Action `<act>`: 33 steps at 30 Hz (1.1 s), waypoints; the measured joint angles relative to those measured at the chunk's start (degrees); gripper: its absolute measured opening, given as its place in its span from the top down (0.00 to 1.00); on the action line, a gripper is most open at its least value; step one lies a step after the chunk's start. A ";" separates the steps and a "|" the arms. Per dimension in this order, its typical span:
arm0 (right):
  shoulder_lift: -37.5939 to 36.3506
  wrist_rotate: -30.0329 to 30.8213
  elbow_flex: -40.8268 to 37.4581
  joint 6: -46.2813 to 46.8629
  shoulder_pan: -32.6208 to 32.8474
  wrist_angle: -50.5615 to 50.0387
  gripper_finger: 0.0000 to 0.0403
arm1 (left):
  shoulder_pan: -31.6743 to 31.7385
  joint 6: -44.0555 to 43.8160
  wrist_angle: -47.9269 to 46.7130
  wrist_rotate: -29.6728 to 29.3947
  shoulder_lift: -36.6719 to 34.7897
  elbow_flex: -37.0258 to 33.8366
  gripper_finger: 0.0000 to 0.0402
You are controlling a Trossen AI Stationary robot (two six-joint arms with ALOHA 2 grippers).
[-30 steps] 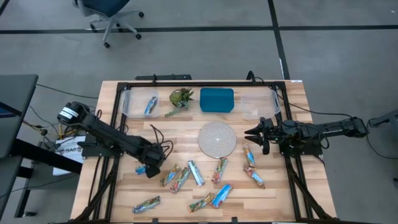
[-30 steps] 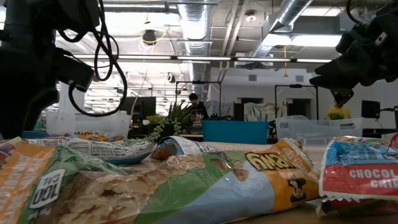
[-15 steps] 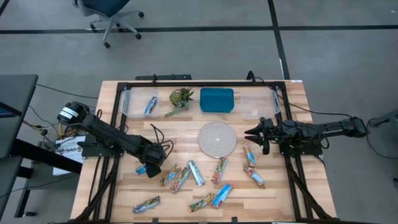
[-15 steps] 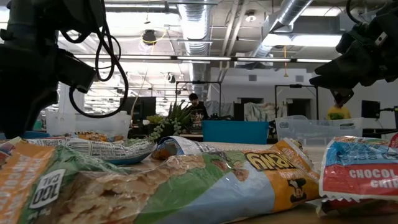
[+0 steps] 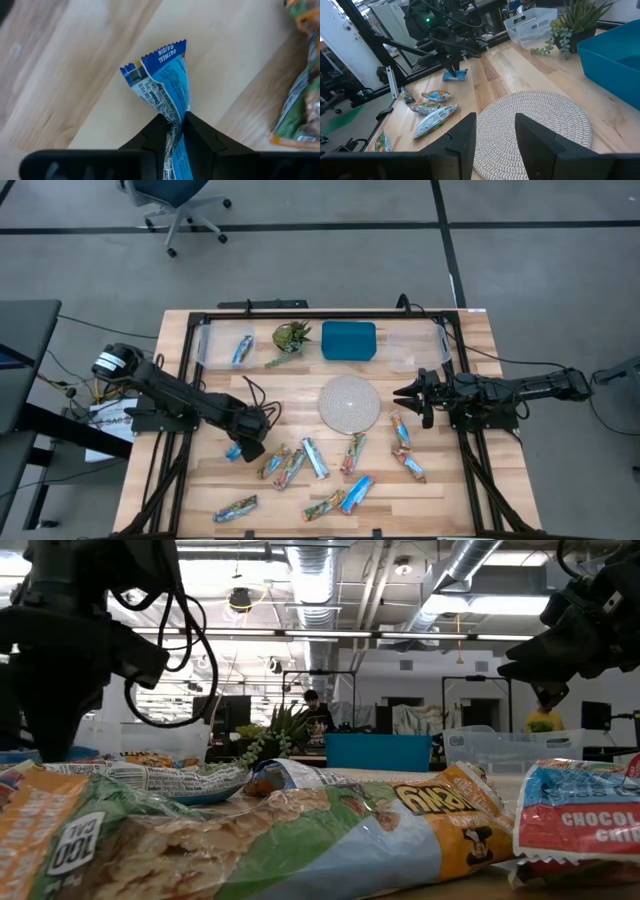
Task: Pick and place Granola Bars by type
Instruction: Put the blue granola bar into the left transparent bin
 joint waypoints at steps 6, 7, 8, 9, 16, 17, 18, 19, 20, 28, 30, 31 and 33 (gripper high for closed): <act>0.01 -0.01 0.00 0.00 0.00 0.01 0.68 | 3.08 -1.14 0.29 -2.32 -4.58 0.00 0.87; 0.01 0.00 -0.01 -0.01 0.01 0.01 0.68 | 3.80 -1.26 0.22 -2.99 -5.84 0.00 0.87; 0.00 0.00 0.00 -0.02 0.02 0.02 0.68 | 4.53 -1.27 0.21 -3.54 -7.13 -0.01 0.87; 0.02 -0.02 -0.02 0.00 0.02 0.00 0.68 | 5.33 -1.33 0.25 -4.15 -8.35 0.00 0.87; 0.00 0.00 -0.01 -0.02 0.02 0.00 0.68 | 13.29 -1.78 -0.01 -7.98 -17.43 -0.02 0.87; 0.02 -0.02 -0.02 -0.01 0.01 0.02 0.68 | 14.81 -1.64 -0.01 -8.31 -18.65 -0.02 0.87; 0.01 0.00 -0.01 -0.02 0.00 0.02 0.68 | 16.38 -1.37 -0.14 -8.64 -19.92 -0.02 0.87; 0.00 0.00 0.00 0.00 0.01 0.02 0.68 | 18.08 -1.02 -0.22 -8.97 -21.14 -0.02 0.87; 0.02 0.00 0.00 -0.02 0.00 0.02 0.68 | 19.83 -0.55 -0.23 -9.13 -22.31 -0.02 0.87; 0.02 -0.02 0.00 -0.02 0.02 0.02 0.68 | 34.98 5.03 -2.06 -9.12 -29.30 -0.02 0.87; 0.02 0.00 0.00 -0.02 0.00 0.02 0.68 | 38.80 6.87 -2.25 -8.90 -30.23 0.00 0.87; 0.02 -0.02 -0.02 -0.01 0.01 0.02 0.68 | 40.61 7.76 -2.21 -8.61 -30.63 0.00 0.87; 0.02 0.00 -0.02 -0.02 0.02 0.02 0.68 | 44.20 9.85 -2.37 -7.86 -31.01 0.17 0.87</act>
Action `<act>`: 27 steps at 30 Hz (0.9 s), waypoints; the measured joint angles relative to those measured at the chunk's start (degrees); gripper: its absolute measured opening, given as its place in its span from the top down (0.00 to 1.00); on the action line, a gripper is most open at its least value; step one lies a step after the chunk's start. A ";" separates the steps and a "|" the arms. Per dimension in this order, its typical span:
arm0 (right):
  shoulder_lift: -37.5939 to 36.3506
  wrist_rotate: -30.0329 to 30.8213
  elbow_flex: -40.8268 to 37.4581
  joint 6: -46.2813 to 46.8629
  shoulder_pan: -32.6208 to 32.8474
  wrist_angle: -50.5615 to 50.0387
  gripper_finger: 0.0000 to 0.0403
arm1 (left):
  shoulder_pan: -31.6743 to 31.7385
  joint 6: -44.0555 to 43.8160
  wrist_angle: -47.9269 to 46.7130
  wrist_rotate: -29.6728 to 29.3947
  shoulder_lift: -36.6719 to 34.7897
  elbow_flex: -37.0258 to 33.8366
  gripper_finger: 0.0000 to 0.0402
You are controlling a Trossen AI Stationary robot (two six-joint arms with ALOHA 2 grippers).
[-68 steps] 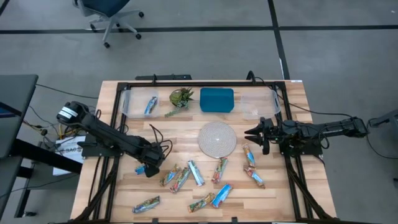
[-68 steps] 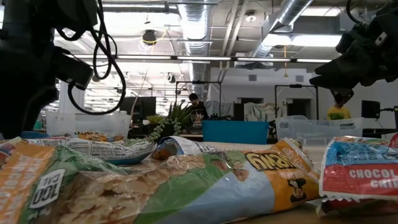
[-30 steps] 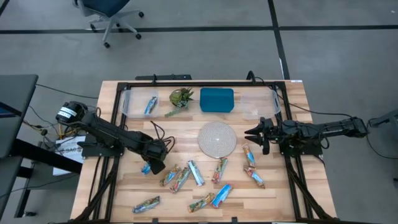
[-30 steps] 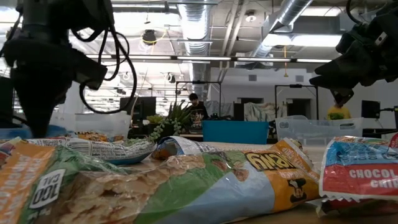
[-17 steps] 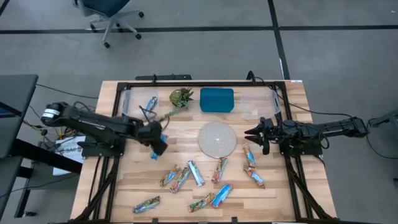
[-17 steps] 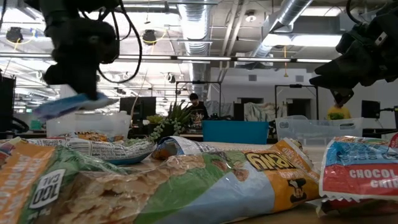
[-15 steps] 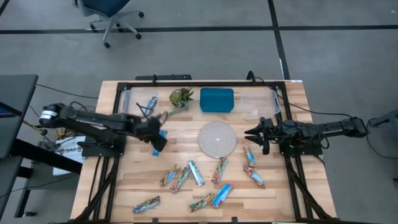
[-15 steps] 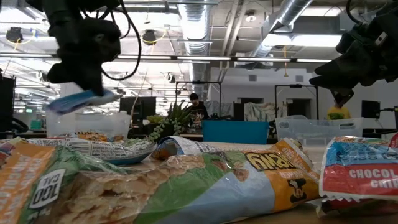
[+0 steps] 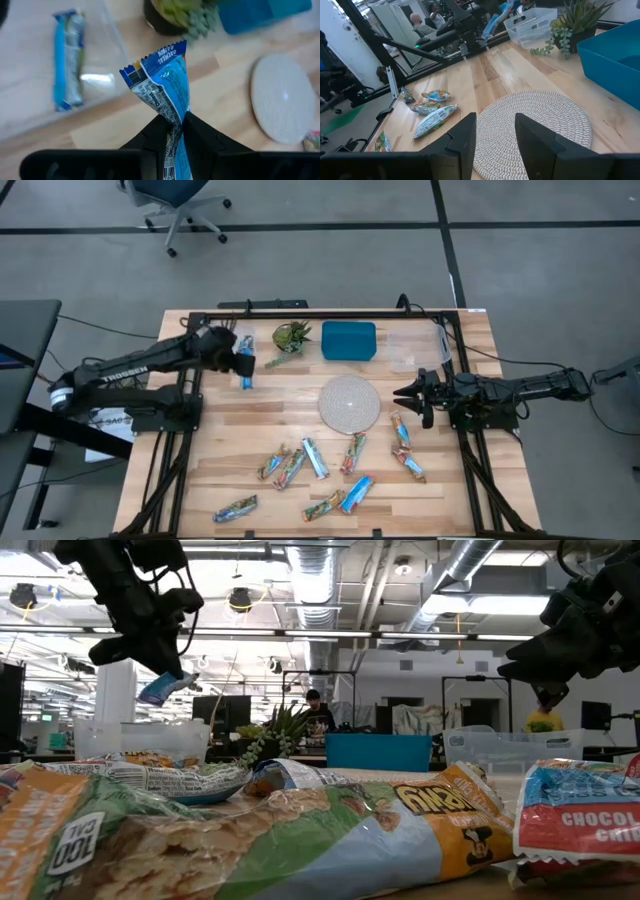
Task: Pick and place Granola Bars by type
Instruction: Put the blue granola bar into the left transparent bin
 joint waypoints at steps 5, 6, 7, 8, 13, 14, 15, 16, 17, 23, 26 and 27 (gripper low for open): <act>-0.01 0.00 0.02 0.01 -0.02 -0.02 0.68 | 7.99 6.39 -1.19 1.35 -0.05 2.15 0.87; -0.02 0.00 0.00 0.00 -0.01 -0.02 0.68 | 9.48 7.94 -1.91 1.30 0.18 2.75 0.87; -0.01 -0.01 0.01 0.01 0.00 0.00 0.68 | 10.80 9.36 -2.54 1.16 0.57 3.37 0.87; -0.01 0.00 0.01 0.02 -0.01 0.00 0.68 | 12.10 10.90 -3.13 0.72 0.90 3.94 0.87; -0.01 0.00 0.00 0.01 -0.01 -0.01 0.68 | 18.27 17.32 -4.03 0.25 3.48 5.68 0.87; -0.01 -0.01 0.01 0.01 -0.01 -0.02 0.68 | 19.25 18.37 -4.05 0.25 4.14 5.73 0.87; 0.00 0.00 0.01 0.00 0.00 0.00 0.68 | 20.18 19.14 -4.03 0.25 4.87 5.73 0.87; 0.00 0.00 0.00 0.02 0.00 0.00 0.68 | 21.00 19.97 -4.12 0.23 5.69 5.73 0.87; -0.01 -0.01 0.02 0.00 -0.02 -0.01 0.68 | 21.66 20.63 -4.16 0.11 6.44 5.73 0.87; 0.00 -0.01 0.01 0.02 0.00 0.00 0.68 | 23.83 24.09 -4.01 -2.79 9.56 5.73 0.87; 0.00 -0.02 0.02 0.00 -0.01 0.00 0.68 | 24.60 25.90 -3.98 -4.50 10.70 5.73 0.87; 0.00 0.00 0.00 0.02 0.00 0.00 0.68 | 24.81 26.31 -3.98 -5.07 11.11 5.73 0.87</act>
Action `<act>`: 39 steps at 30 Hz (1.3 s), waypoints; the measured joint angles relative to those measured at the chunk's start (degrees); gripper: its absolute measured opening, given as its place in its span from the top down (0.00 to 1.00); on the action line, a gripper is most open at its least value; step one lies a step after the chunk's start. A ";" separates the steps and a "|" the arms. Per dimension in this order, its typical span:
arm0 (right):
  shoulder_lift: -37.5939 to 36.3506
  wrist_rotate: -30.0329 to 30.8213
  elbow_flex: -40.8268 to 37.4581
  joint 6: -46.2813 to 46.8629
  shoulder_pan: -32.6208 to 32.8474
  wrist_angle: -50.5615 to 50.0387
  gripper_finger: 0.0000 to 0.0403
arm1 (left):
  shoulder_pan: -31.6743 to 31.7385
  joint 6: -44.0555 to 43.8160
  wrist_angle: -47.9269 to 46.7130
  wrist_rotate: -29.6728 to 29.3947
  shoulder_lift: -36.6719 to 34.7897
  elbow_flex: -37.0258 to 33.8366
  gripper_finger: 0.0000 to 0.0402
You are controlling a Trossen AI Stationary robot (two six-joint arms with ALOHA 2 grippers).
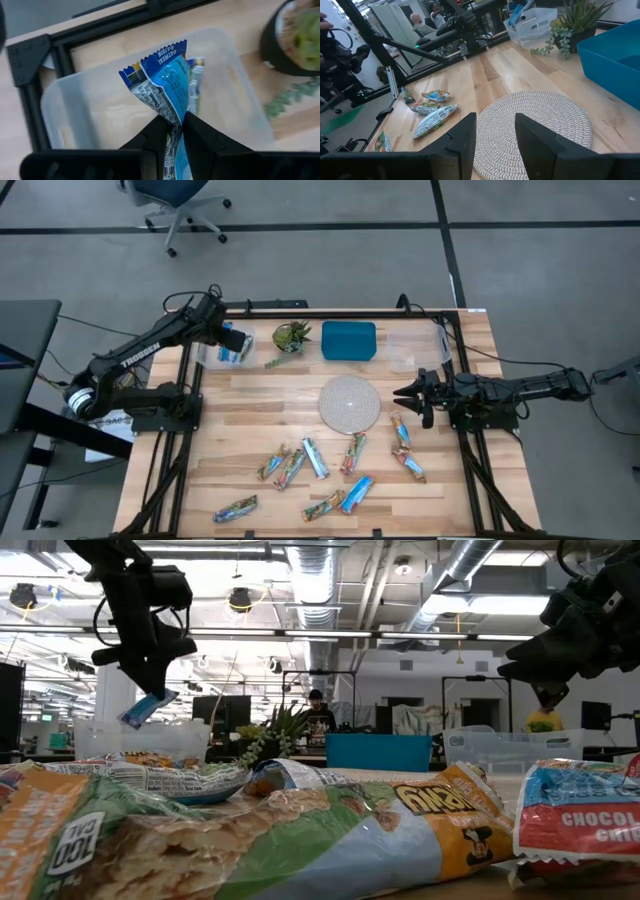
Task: Pick and place Granola Bars by type
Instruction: Put the blue granola bar into the left transparent bin
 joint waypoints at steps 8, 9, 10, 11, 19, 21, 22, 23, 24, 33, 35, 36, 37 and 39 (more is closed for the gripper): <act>0.00 0.00 0.02 0.00 -0.02 0.00 0.68 | 0.33 1.94 0.06 1.26 2.94 0.00 0.87; 0.00 0.00 0.00 0.00 -0.02 -0.02 0.68 | 0.33 2.45 0.07 1.25 3.20 0.01 0.87; 0.00 -0.02 0.00 0.00 -0.02 0.00 0.68 | 0.33 2.93 0.10 1.27 3.45 0.02 0.87; 0.00 0.00 0.02 0.00 0.00 0.00 0.68 | 0.33 3.22 0.06 1.26 3.55 0.01 0.87; -0.01 -0.01 0.02 -0.02 -0.01 0.00 0.68 | 0.33 3.86 0.10 1.30 3.51 0.02 0.81; -0.02 0.00 0.00 -0.02 -0.02 -0.01 0.68 | 0.33 3.86 0.08 1.25 3.51 0.02 0.76; -0.02 0.00 0.00 0.00 0.00 0.00 0.68 | 0.33 3.84 0.08 1.06 3.51 0.02 0.73; 0.00 0.00 0.00 0.00 0.00 0.00 0.68 | 0.33 3.76 0.08 0.76 3.51 0.02 0.70; 0.00 -0.02 0.00 0.00 -0.02 -0.02 0.68 | 0.33 3.60 0.07 0.49 3.51 0.02 0.68; 0.00 0.00 0.00 -0.01 -0.01 0.00 0.68 | -0.83 2.77 -0.22 2.79 1.80 0.01 0.63; 0.00 0.00 0.02 -0.02 -0.02 0.00 0.68 | -2.05 2.35 -0.23 4.36 0.18 0.02 0.64; -0.01 -0.02 0.02 -0.01 -0.01 0.00 0.68 | -2.85 2.33 -0.31 5.06 -0.82 0.02 0.65; 0.00 -0.02 0.02 -0.01 -0.02 0.00 0.68 | -3.84 2.23 -0.52 5.88 -1.74 0.02 0.65; 0.00 -0.01 0.01 -0.02 0.00 0.00 0.68 | -6.38 1.52 -1.68 7.23 -3.75 0.02 0.66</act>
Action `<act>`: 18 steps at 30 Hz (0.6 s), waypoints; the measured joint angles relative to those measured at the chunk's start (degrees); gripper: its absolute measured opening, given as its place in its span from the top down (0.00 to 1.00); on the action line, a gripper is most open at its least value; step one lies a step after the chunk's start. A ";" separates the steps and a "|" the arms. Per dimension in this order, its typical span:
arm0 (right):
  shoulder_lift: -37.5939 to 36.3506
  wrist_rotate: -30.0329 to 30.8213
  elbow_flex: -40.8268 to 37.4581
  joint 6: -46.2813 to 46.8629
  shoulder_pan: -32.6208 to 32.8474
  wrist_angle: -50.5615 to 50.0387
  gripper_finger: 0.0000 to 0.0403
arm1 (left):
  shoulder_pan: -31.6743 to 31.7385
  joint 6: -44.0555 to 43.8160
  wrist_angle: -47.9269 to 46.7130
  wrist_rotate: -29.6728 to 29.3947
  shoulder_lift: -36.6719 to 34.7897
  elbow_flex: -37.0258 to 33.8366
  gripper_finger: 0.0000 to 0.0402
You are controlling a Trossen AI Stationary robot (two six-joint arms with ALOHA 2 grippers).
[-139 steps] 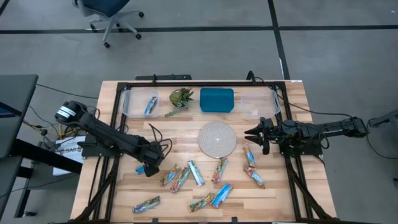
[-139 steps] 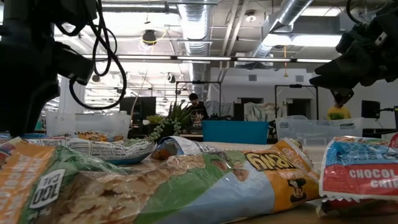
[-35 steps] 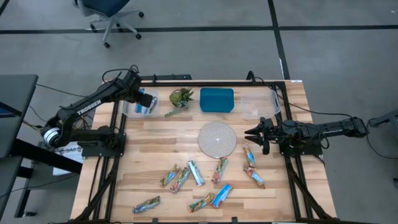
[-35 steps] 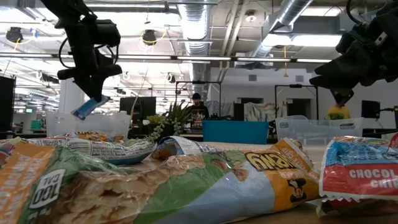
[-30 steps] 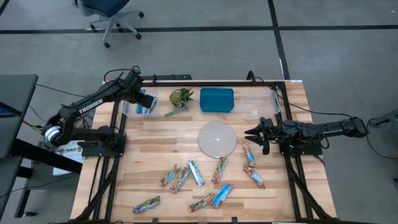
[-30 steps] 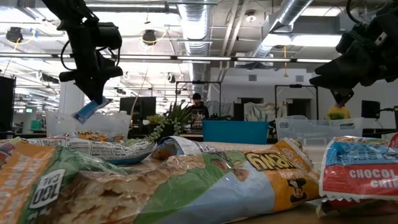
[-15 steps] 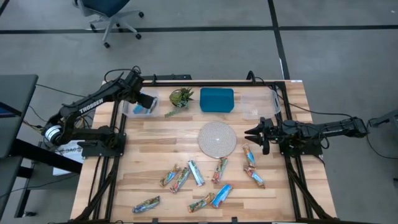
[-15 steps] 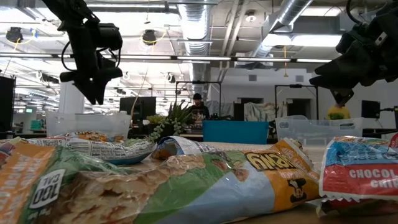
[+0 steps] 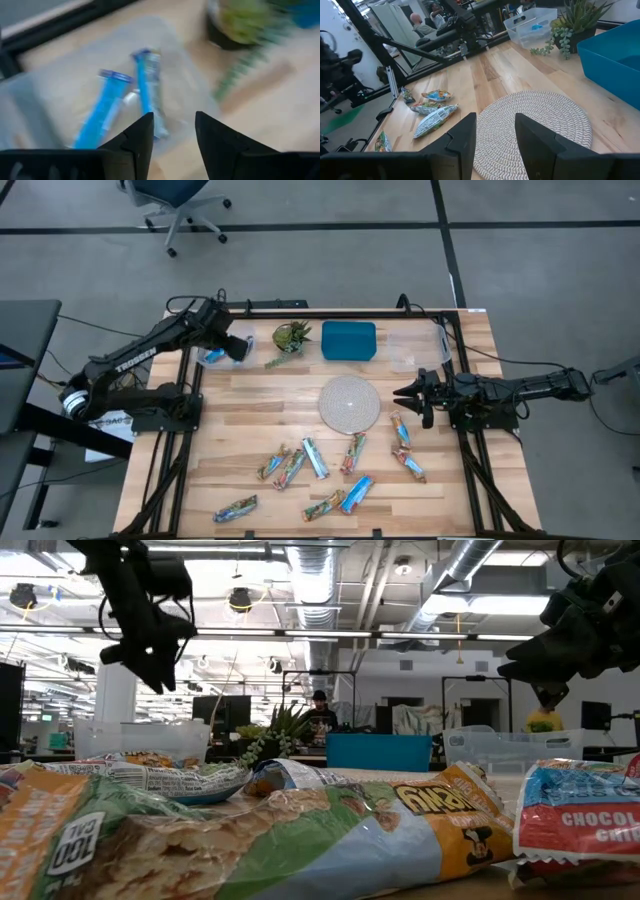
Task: Pick and place Granola Bars by type
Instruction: Put the blue granola bar into the left transparent bin
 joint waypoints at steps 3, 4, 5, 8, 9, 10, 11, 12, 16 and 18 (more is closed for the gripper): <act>0.00 0.01 -0.01 0.00 -0.02 0.00 0.68 | -5.35 -1.40 -3.37 2.48 -3.06 0.00 0.67; 0.00 0.01 -0.01 0.02 0.00 0.00 0.68 | -7.58 -1.93 -4.88 3.33 -3.90 0.00 0.67; 0.00 0.01 -0.01 0.02 -0.02 0.00 0.68 | -9.96 -2.68 -6.42 4.15 -4.76 0.00 0.67; 0.00 0.00 0.00 0.02 -0.02 0.00 0.68 | -17.96 -6.61 -10.52 6.57 -6.68 0.00 0.68; 0.00 -0.01 0.01 0.01 -0.02 0.00 0.68 | -20.68 -8.24 -11.59 7.26 -7.28 0.00 0.68; 0.00 0.01 0.01 0.00 -0.02 -0.02 0.68 | -23.53 -10.29 -12.32 7.94 -7.81 0.00 0.68; -0.02 -0.01 -0.01 0.00 0.00 0.00 0.68 | -26.51 -12.31 -12.73 8.50 -8.30 0.00 0.68; 0.00 0.01 0.01 0.02 0.00 0.00 0.68 | -29.44 -14.47 -12.94 9.22 -8.68 0.00 0.68; -0.01 0.01 0.00 0.01 -0.01 0.00 0.68 | -40.83 -23.70 -12.47 10.66 -9.22 0.00 0.68; -0.01 0.01 -0.01 0.01 -0.01 0.00 0.68 | -46.02 -27.61 -11.25 10.59 -9.18 0.00 0.68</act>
